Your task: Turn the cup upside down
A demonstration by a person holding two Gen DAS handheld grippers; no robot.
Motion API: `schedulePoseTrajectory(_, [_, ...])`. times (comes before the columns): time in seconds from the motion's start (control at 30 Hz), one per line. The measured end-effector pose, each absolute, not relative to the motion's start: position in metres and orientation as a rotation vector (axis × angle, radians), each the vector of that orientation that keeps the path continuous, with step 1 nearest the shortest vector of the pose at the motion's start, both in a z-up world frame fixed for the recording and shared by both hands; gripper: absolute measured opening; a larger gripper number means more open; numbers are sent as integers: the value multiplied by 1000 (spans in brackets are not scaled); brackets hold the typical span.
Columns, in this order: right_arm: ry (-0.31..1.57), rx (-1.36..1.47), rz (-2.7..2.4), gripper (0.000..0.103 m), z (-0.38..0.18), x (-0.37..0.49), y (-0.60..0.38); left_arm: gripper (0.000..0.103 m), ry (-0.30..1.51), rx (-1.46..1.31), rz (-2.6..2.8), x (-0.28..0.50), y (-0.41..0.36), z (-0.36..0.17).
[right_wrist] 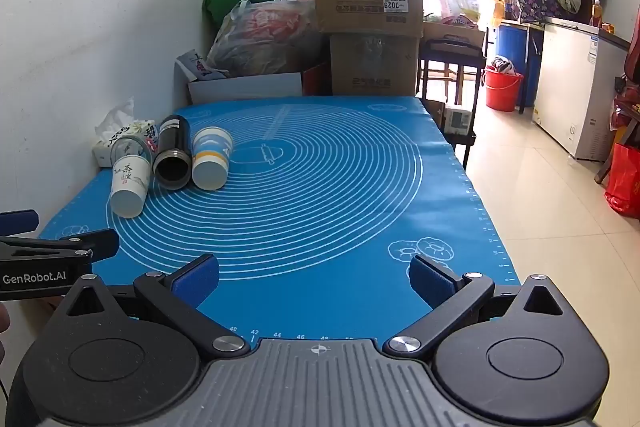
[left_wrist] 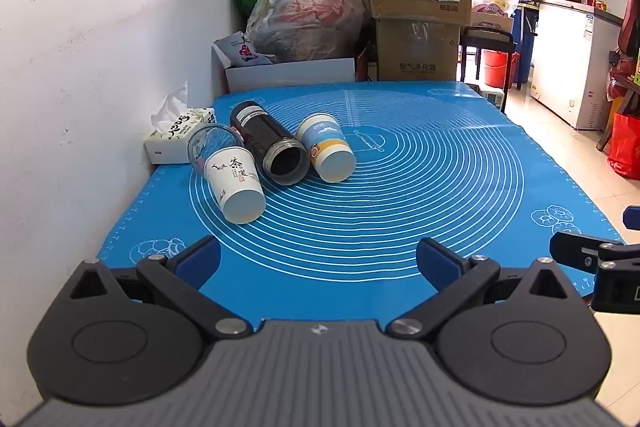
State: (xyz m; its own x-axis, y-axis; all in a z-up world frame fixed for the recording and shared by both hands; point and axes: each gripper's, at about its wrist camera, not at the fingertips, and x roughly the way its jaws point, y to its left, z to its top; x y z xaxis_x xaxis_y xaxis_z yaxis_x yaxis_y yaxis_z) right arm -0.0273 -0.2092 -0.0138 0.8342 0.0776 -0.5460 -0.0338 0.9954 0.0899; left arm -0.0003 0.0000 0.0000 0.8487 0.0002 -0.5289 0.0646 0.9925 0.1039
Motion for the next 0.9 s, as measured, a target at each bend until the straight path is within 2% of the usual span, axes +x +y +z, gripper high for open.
schedulePoseTrajectory(0.9, [581, 69, 62, 103, -16, -26, -207, 103, 559, 114, -37, 0, -3, 4])
